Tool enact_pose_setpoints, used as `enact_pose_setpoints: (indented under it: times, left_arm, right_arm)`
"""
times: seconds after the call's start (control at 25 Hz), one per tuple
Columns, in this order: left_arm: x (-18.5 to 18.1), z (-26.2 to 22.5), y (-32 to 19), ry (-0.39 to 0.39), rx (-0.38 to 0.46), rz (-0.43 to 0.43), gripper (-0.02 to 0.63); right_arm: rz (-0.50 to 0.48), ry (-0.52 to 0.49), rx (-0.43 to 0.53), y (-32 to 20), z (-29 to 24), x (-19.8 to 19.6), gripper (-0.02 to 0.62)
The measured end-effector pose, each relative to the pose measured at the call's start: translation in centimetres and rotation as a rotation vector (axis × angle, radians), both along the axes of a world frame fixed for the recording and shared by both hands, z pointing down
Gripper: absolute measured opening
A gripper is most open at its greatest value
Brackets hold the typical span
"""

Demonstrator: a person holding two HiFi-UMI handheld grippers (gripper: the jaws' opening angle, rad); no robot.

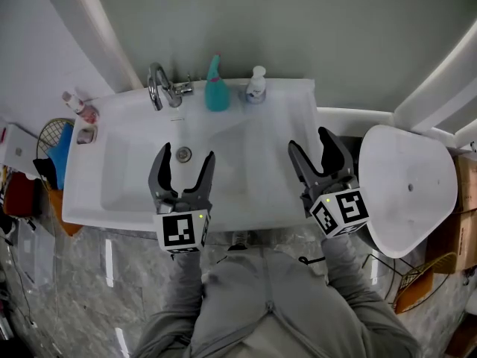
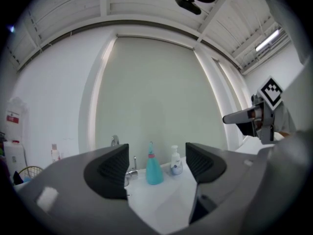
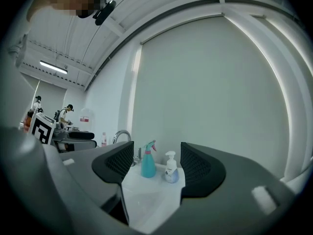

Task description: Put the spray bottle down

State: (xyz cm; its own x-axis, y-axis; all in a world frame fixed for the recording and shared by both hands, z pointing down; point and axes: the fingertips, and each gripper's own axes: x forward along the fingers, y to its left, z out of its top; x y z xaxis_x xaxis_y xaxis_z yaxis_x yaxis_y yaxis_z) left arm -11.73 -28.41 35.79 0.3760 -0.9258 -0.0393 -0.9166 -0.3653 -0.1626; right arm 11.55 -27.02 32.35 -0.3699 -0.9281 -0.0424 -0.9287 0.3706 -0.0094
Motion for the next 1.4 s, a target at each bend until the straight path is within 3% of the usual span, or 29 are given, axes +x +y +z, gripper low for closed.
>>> enact_pose_setpoints:
  times: [0.64, 1.4]
  left_arm:
    - [-0.4, -0.4, 5.5, 0.023, 0.021, -0.064, 0.39]
    - [-0.3, -1.6, 7.4, 0.029, 0.046, -0.074, 0.39]
  right_arm:
    - [-0.019, 0.005, 0.021, 4.4, 0.1, -0.3, 0.29]
    - [-0.004, 0.027, 0.034, 6.4, -0.4, -0.2, 0.29]
